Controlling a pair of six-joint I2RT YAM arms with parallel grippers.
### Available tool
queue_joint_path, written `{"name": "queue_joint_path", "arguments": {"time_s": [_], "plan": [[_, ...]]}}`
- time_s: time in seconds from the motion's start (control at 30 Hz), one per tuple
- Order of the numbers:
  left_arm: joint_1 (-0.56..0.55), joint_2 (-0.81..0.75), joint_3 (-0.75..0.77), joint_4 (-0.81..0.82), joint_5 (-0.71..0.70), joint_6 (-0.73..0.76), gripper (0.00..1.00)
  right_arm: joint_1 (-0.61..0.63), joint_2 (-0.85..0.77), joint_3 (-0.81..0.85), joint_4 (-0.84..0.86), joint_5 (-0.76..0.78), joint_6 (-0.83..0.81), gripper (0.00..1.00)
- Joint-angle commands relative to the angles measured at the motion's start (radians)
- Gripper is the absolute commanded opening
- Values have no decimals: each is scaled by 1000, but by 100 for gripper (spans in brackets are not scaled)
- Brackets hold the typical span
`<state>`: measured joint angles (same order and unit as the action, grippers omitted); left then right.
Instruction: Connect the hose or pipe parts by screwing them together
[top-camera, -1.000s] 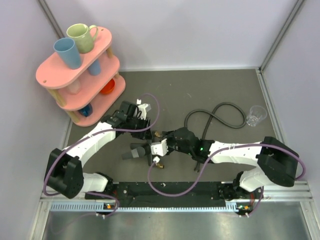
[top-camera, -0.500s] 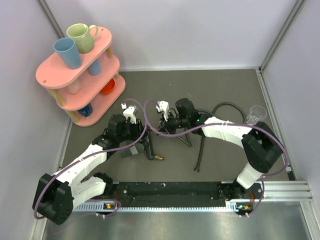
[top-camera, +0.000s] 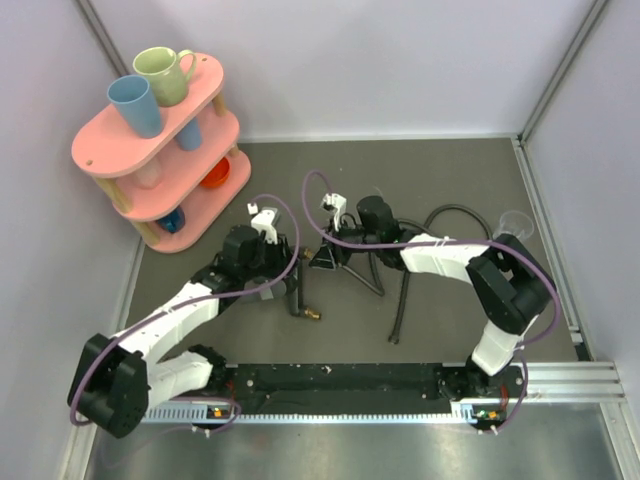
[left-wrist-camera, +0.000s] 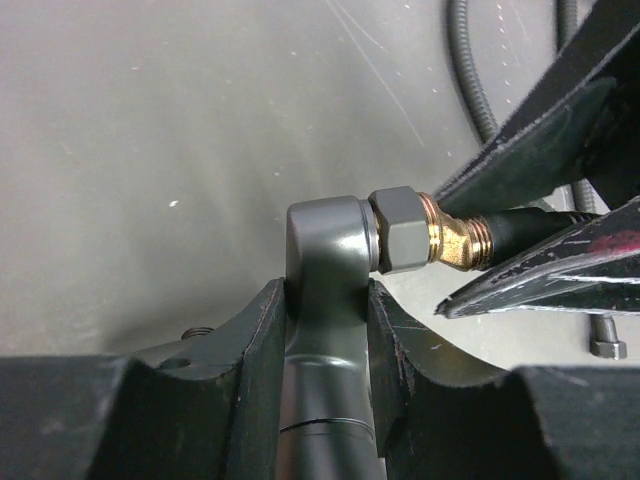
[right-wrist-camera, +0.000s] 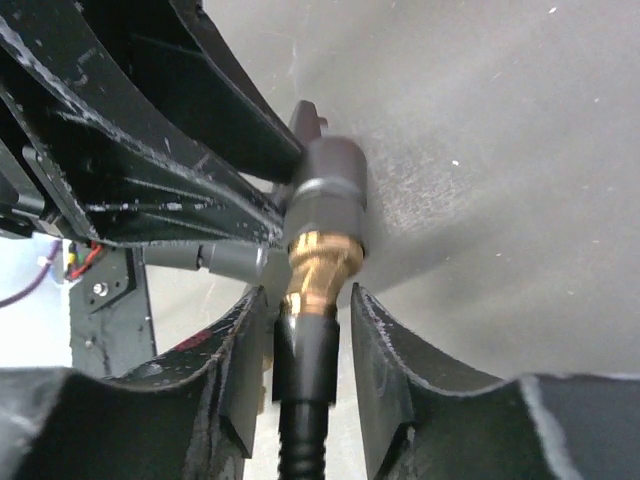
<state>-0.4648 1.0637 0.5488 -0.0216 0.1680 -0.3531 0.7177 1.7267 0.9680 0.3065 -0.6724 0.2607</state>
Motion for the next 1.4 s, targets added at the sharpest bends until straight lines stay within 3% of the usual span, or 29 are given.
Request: {"name": "queue_joint_path", "arguments": {"time_s": [0.0,0.03,0.13,0.33,0.43,0.6,0.87,1.0,1.13,1.33,1.37], "plan": [[-31,39,105,81,62,-4,0,6,-99,-38,40,80,-104,41],[-31,62,114,66,54,0,0,2,-108,-48,31,89,-119,44],[-28,111,151,31,56,17,0,0,-150,-58,-53,158,-167,99],[-8,177,191,26,51,20,0,-12,-289,-155,-148,330,-195,99],[5,241,259,-79,-4,26,0,-12,-369,-198,-211,422,-199,99],[60,372,404,-196,-51,39,0,-11,-552,-218,-337,655,-88,99],[89,620,658,-388,-142,52,1,-11,-697,-164,-524,809,40,99],[95,691,726,-437,-98,46,18,-11,-760,-176,-526,832,23,99],[95,706,763,-455,-38,23,42,-11,-762,-195,-529,895,-3,99],[97,676,806,-488,2,34,59,-11,-722,-141,-624,912,11,99],[97,671,813,-495,28,37,79,-12,-714,-114,-639,913,18,99]]}}
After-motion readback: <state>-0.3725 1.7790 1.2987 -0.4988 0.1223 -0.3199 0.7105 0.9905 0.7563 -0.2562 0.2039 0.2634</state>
